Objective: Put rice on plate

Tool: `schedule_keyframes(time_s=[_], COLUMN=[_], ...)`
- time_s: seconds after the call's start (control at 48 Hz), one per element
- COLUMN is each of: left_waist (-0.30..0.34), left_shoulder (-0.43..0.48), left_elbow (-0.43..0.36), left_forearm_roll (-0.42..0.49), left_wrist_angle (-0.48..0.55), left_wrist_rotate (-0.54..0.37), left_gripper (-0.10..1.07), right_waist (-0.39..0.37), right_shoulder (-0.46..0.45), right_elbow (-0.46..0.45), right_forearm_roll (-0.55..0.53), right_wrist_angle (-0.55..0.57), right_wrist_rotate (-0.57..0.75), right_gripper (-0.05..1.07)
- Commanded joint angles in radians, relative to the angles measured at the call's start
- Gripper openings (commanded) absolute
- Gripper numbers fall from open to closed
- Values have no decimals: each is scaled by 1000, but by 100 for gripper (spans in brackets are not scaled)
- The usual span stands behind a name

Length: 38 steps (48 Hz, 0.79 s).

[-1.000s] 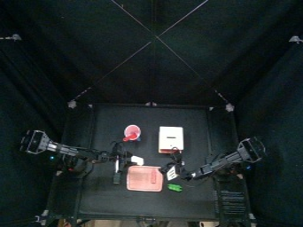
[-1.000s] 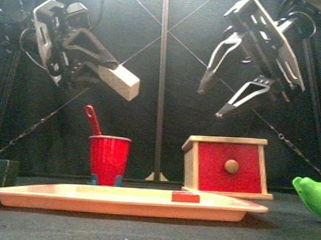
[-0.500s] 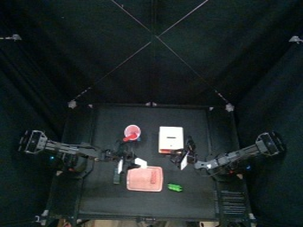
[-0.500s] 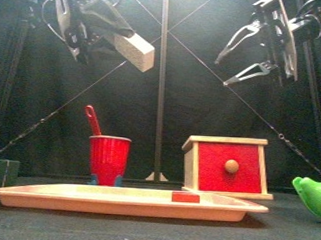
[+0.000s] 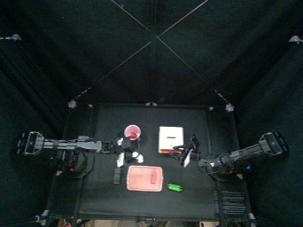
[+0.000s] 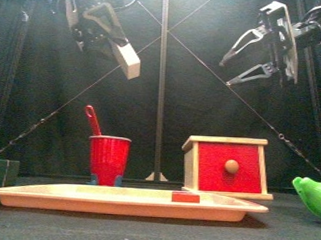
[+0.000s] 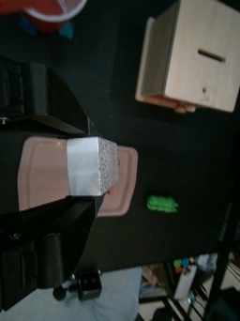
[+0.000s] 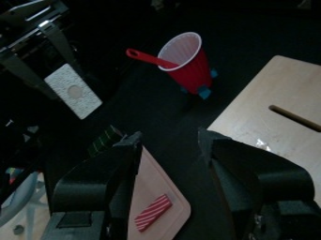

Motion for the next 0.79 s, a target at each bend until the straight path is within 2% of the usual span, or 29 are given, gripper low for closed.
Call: schedule_keyframes(time_s=[0.0, 0.125, 0.292, 0.375, 0.417, 0.583, 0.604, 0.625, 0.646, 0.771], left_waist=[38, 37, -8, -71, -117, -268, -296, -307, -334, -445], left_shoulder=[-6, 8, 14, 15, 18, 58, 71, 75, 91, 161], left_elbow=[-67, -103, -127, -124, -117, -86, -81, -81, -78, -78], left_forearm_roll=[84, 190, 434, 575, 657, 907, 953, 968, 1017, 1180], left_wrist_angle=[100, 181, 273, 296, 304, 330, 347, 354, 380, 534], left_wrist_rotate=[-35, -160, -454, -626, -739, -1095, -1164, -1184, -1247, -1462], left_gripper=[44, 44, 44, 44, 44, 44, 44, 44, 44, 44], right_waist=[-9, -12, -14, -14, -14, -18, -18, -18, -18, -18], right_shoulder=[-15, -21, -23, -29, -37, -77, -83, -91, -101, -138], right_elbow=[-15, -20, -12, -12, -11, 9, 12, 15, 20, 43], right_forearm_roll=[-26, -51, -58, -63, -63, -95, -98, -101, -104, -107], right_wrist_angle=[9, 20, 41, 43, 41, 48, 49, 51, 52, 61], right_wrist_rotate=[0, 3, 0, -5, -6, -6, -6, -6, -6, -6], right_gripper=[85, 85, 85, 85, 85, 85, 85, 85, 85, 85])
